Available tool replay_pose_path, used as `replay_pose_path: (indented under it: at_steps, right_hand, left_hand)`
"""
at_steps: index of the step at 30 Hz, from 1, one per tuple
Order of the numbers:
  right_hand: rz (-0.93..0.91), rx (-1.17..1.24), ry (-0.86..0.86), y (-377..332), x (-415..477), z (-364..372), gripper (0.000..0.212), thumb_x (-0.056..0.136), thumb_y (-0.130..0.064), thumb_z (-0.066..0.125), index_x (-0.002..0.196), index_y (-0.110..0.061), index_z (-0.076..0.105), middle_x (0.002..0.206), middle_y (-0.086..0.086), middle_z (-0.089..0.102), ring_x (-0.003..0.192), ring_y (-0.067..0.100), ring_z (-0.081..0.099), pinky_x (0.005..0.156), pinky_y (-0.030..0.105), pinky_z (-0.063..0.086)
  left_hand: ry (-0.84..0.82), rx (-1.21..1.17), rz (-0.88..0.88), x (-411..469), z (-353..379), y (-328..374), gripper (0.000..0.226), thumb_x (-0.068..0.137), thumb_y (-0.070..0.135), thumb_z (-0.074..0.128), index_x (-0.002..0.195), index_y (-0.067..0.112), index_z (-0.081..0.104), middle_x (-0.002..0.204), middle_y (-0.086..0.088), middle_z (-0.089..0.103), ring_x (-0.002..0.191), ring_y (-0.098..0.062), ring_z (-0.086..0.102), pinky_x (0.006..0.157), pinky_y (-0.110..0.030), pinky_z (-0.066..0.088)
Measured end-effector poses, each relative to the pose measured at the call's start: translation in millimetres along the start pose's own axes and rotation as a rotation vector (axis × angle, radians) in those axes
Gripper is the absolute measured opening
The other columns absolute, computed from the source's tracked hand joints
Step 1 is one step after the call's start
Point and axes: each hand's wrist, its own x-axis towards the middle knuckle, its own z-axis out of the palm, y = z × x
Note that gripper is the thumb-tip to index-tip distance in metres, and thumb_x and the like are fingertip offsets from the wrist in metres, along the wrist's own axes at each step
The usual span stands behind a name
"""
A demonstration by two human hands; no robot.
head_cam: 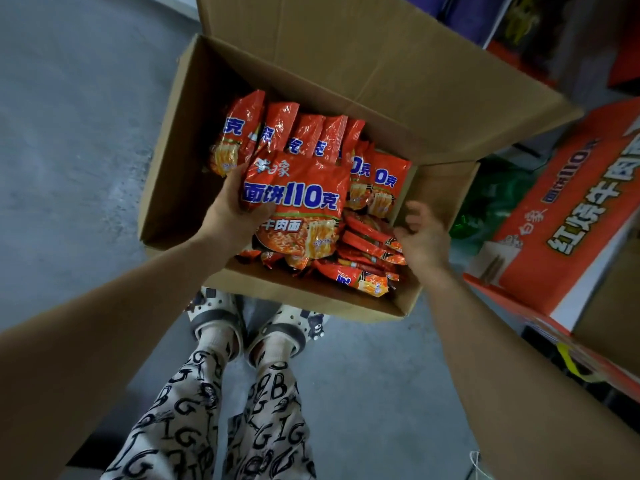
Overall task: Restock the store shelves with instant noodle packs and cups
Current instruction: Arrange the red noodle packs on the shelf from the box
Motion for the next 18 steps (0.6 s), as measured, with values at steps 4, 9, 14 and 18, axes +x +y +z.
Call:
replay_pose_path:
  at_steps: [4, 9, 14, 18]
  right_hand:
    - [-0.047, -0.164, -0.121, 14.6, 8.6, 21.0, 0.050, 0.091, -0.032, 0.069, 0.137, -0.030, 0.051, 0.132, -0.001, 0.062, 0.120, 0.023, 0.058, 0.090, 0.033, 0.044]
    - [-0.180, -0.310, -0.094, 23.2, 23.2, 44.5, 0.044, 0.093, -0.021, 0.064, 0.135, -0.029, 0.055, 0.129, 0.002, 0.064, 0.118, 0.027, 0.059, 0.097, 0.038, 0.048]
    - [-0.216, -0.448, -0.064, 21.0, 40.3, 51.3, 0.039, 0.099, -0.020, 0.056, 0.136, -0.030, 0.054, 0.126, 0.007, 0.066, 0.115, 0.032, 0.061, 0.095, 0.041, 0.049]
    - [-0.234, -0.545, -0.076, 15.4, 46.8, 47.2, 0.034, 0.103, -0.027, 0.049, 0.136, -0.027, 0.055, 0.122, 0.009, 0.067, 0.111, 0.032, 0.063, 0.088, 0.037, 0.049]
  left_hand:
    - [-0.010, 0.026, 0.003, 12.0, 7.0, -4.7, 0.065, 0.090, 0.017, 0.068, 0.142, 0.037, 0.035, 0.123, 0.012, 0.059, 0.118, -0.015, 0.058, 0.101, -0.052, 0.048]
    - [-0.026, 0.021, 0.000, 26.4, 13.2, -12.9, 0.065, 0.090, 0.016, 0.067, 0.143, 0.035, 0.034, 0.121, 0.013, 0.060, 0.114, -0.010, 0.059, 0.098, -0.048, 0.051]
    - [-0.041, 0.010, -0.003, 36.8, 16.6, -17.8, 0.066, 0.091, 0.014, 0.065, 0.145, 0.034, 0.032, 0.119, 0.016, 0.058, 0.110, -0.003, 0.058, 0.093, -0.040, 0.051]
    - [-0.048, -0.007, -0.015, 38.1, 16.0, -16.6, 0.067, 0.092, 0.014, 0.064, 0.145, 0.036, 0.031, 0.118, 0.015, 0.058, 0.111, -0.006, 0.058, 0.092, -0.040, 0.052]
